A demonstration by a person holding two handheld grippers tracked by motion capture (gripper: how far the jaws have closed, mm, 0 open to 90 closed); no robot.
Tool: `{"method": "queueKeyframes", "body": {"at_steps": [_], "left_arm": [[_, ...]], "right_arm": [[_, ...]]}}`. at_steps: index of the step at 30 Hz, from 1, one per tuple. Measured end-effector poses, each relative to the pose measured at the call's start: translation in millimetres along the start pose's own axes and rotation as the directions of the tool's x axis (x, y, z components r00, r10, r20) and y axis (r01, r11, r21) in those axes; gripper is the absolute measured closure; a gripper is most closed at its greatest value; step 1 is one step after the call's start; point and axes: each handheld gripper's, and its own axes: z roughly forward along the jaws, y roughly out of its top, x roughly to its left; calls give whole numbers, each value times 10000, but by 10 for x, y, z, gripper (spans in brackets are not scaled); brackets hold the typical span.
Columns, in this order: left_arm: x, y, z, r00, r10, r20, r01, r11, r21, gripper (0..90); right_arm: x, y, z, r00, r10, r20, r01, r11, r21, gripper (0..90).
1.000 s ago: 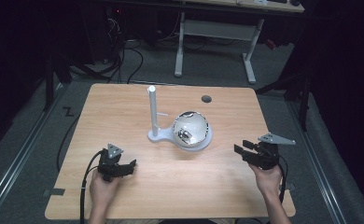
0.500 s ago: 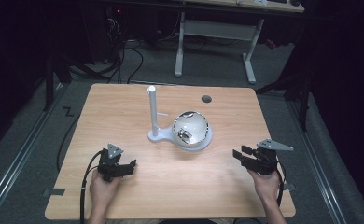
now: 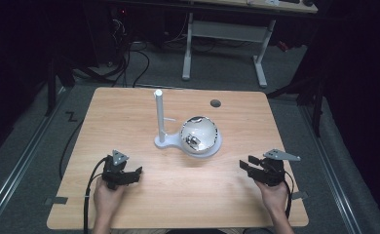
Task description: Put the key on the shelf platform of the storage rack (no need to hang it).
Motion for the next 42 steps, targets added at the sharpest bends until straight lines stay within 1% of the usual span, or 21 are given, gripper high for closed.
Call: {"method": "queueKeyframes", "body": {"at_steps": [3, 7, 14, 26, 29, 33, 36, 42], "left_arm": [[1, 0, 0, 10000, 18, 3, -18, 10000, -1, 196], [0, 0, 0, 10000, -5, -4, 5, 10000, -1, 196], [0, 0, 0, 10000, 6, -1, -6, 10000, -2, 196], [1, 0, 0, 10000, 13, -1, -13, 10000, -2, 196], [0, 0, 0, 10000, 0, -4, 0, 10000, -2, 196], [0, 0, 0, 10000, -1, -4, 1, 10000, -1, 196], [0, 0, 0, 10000, 11, -1, -11, 10000, -4, 197], [0, 0, 0, 10000, -1, -5, 1, 10000, -3, 196]], "right_arm": [[8, -24, 23, 10000, 43, -57, -43, 10000, 47, 519], [20, -49, 49, 10000, -54, 7, 54, 9999, 98, 518], [31, -105, 67, 10000, 32, 50, -32, 9999, 155, 519], [61, -183, 136, 10000, 54, -37, -53, 9996, 269, 518], [71, -199, 166, 10000, 14, -53, -13, 9995, 304, 511], [96, -219, 207, 9998, -154, -110, 158, 9992, 359, 505], [117, -231, 235, 9998, -146, -132, 151, 9991, 397, 503], [155, -243, 282, 9995, -316, -61, 319, 9985, 445, 492]]}}
